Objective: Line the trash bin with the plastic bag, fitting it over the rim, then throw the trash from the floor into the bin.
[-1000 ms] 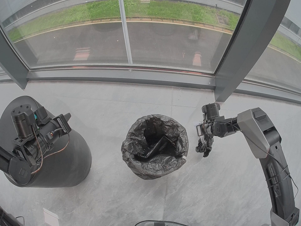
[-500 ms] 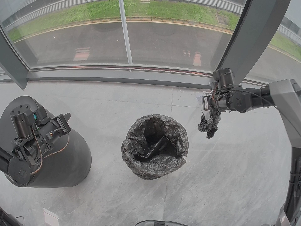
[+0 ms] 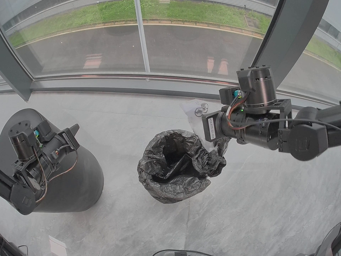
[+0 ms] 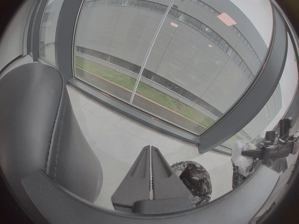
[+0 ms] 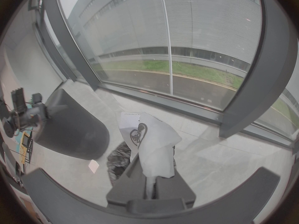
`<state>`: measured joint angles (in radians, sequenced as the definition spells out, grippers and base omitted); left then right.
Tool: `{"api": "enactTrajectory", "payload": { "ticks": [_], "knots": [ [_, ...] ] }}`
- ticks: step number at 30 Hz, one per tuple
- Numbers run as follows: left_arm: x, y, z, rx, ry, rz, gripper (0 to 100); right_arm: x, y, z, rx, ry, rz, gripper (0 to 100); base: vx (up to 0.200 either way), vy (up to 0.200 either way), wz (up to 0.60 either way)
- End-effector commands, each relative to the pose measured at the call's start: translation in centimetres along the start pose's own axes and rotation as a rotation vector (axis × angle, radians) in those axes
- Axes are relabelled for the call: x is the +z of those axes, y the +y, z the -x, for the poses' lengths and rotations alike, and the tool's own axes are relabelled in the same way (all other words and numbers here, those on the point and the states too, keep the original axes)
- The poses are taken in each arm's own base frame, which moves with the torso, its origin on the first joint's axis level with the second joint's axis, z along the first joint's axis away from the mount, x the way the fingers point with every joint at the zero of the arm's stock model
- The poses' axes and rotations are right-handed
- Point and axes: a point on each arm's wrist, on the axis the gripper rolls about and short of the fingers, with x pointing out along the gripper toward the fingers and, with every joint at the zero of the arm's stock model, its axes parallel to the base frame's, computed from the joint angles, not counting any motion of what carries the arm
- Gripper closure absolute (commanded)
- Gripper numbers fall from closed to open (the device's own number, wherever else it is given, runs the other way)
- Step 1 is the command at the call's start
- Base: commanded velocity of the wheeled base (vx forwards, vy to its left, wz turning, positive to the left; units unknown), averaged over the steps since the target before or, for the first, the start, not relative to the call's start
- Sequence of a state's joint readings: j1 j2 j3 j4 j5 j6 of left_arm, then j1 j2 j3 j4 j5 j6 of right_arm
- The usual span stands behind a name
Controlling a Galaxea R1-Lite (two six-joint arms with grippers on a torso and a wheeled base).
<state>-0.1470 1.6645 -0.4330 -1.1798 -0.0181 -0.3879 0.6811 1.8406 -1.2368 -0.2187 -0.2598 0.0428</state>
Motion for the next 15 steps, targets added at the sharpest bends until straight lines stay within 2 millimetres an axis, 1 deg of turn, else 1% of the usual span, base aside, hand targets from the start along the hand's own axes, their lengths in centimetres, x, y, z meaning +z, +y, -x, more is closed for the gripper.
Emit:
{"api": "enactTrajectory", "payload": {
  "ticks": [1,4,7,9,11,12,13,15],
  "knots": [
    [-0.7,0.2,-0.2,0.006,0.021,-0.001,100,-0.7,3.4,2.1,0.074,-0.058,0.022,100,0.000,0.000,0.00],
    [-0.9,0.2,-0.3,0.006,0.028,-0.003,100,-2.3,4.9,0.1,0.012,-0.077,0.025,100,0.000,0.000,0.00],
    [-1.0,0.2,-0.4,0.007,0.031,-0.003,100,-3.9,6.4,-2.8,-0.108,-0.147,-0.005,100,0.000,0.000,0.00],
    [-1.0,0.2,-0.4,0.009,0.032,-0.004,100,-5.0,7.4,-4.3,-0.148,-0.206,-0.023,100,0.000,0.000,0.00],
    [-1.0,0.2,-0.4,0.008,0.032,-0.003,100,-5.8,8.5,-5.1,-0.156,-0.246,-0.017,100,0.000,0.000,0.00],
    [-1.0,0.2,-0.4,0.009,0.032,-0.004,100,-6.0,8.7,-5.1,-0.152,-0.250,-0.013,100,0.000,0.000,0.00],
    [-1.0,0.2,-0.4,0.008,0.032,-0.004,100,-6.8,9.6,-5.4,-0.139,-0.266,0.005,100,0.000,0.000,0.00],
    [-1.0,0.2,-0.4,0.008,0.034,-0.004,100,-7.6,10.5,-5.7,-0.134,-0.282,0.028,100,0.000,0.000,0.00]
  ]
}}
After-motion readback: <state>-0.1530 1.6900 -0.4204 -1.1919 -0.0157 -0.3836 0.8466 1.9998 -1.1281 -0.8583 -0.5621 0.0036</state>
